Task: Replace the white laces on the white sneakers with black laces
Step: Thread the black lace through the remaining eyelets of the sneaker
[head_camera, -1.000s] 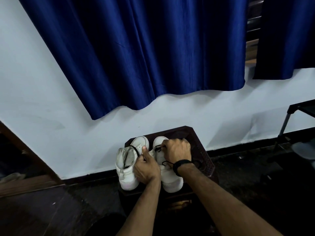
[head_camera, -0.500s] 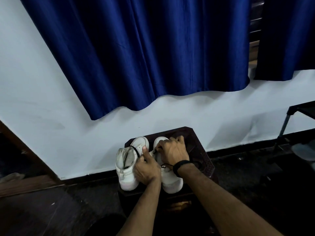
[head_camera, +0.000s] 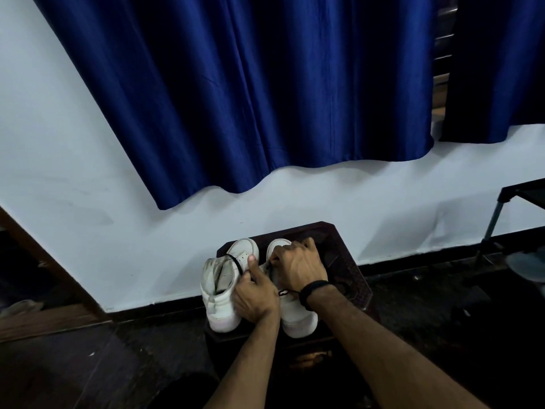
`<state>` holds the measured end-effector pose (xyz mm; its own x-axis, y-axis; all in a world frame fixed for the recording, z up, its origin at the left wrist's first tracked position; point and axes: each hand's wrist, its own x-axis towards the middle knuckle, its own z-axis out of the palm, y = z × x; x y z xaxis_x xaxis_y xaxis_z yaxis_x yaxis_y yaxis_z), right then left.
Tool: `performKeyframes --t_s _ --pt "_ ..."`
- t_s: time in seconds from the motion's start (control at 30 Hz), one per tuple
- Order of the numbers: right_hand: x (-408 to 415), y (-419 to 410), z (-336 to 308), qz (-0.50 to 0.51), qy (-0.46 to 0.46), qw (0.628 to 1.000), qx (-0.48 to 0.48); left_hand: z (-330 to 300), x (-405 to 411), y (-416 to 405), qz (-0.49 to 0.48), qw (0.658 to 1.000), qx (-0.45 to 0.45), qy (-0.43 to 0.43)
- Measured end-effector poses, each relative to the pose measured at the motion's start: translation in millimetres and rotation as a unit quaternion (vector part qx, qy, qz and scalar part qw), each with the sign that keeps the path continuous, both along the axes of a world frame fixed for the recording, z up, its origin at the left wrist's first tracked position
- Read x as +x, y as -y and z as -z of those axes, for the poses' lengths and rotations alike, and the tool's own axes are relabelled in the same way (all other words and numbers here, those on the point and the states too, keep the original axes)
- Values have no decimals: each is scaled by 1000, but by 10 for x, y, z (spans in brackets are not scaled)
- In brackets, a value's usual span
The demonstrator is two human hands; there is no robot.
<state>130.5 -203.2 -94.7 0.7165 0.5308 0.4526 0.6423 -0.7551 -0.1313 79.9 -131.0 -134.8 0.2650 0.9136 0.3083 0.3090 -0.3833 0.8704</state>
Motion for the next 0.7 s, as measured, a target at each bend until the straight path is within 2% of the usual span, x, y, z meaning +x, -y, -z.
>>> performKeyframes --t_s 0.2,0.4,0.7 --pt "7 -9 0 -9 4 1000 -1 -9 9 5 -8 1000 5 4" --pt "-41 18 0 31 14 999 27 15 16 -7 -4 1000 6 0" --pt "24 31 59 -6 14 999 51 18 25 -8 -8 1000 25 -5"
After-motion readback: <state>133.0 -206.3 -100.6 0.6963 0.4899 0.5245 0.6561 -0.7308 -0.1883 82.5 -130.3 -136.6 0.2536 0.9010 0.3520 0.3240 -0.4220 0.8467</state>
